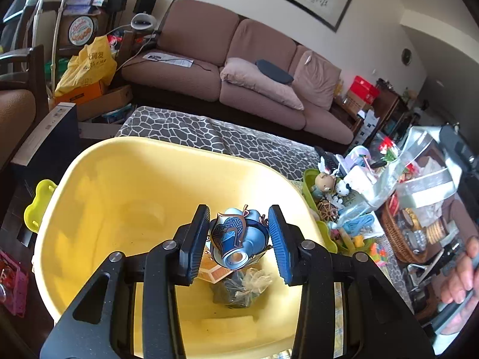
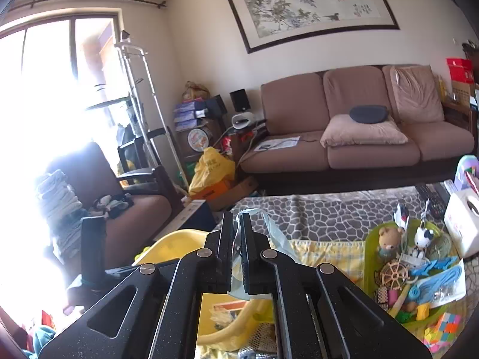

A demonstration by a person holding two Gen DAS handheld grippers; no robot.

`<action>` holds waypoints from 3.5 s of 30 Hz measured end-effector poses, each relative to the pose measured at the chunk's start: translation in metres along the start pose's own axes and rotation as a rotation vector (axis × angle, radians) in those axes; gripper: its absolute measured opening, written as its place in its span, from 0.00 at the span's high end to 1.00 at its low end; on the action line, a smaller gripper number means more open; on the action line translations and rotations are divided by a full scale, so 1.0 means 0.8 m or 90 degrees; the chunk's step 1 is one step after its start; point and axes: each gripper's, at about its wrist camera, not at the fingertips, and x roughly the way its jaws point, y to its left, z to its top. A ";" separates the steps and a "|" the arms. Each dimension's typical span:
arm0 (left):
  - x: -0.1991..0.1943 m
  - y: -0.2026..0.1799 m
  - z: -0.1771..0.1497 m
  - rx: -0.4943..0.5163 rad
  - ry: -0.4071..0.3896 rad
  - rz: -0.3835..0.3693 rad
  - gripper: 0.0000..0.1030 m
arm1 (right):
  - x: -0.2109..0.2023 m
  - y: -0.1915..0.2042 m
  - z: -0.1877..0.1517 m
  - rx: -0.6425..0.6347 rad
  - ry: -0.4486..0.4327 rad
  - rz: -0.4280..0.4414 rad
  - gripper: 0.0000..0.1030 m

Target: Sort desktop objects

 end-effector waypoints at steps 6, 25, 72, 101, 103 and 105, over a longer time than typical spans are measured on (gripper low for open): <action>0.004 0.016 0.003 -0.004 0.018 0.024 0.63 | 0.007 0.065 0.056 -0.048 -0.006 0.059 0.96; 0.026 0.070 0.001 -0.028 0.071 0.104 0.65 | 0.199 0.110 -0.002 -0.038 0.254 0.037 0.96; 0.002 0.031 0.016 -0.017 0.011 0.072 0.00 | 0.146 -0.015 -0.067 -0.031 0.309 -0.200 0.00; -0.017 -0.200 -0.094 0.222 0.004 -0.050 0.03 | -0.006 -0.168 -0.093 0.107 0.214 -0.285 0.01; -0.020 -0.209 -0.111 0.221 -0.001 -0.050 0.28 | -0.014 -0.174 -0.093 0.117 0.207 -0.284 0.01; -0.015 -0.218 -0.125 0.227 0.003 -0.040 0.41 | -0.020 -0.180 -0.094 0.122 0.205 -0.285 0.01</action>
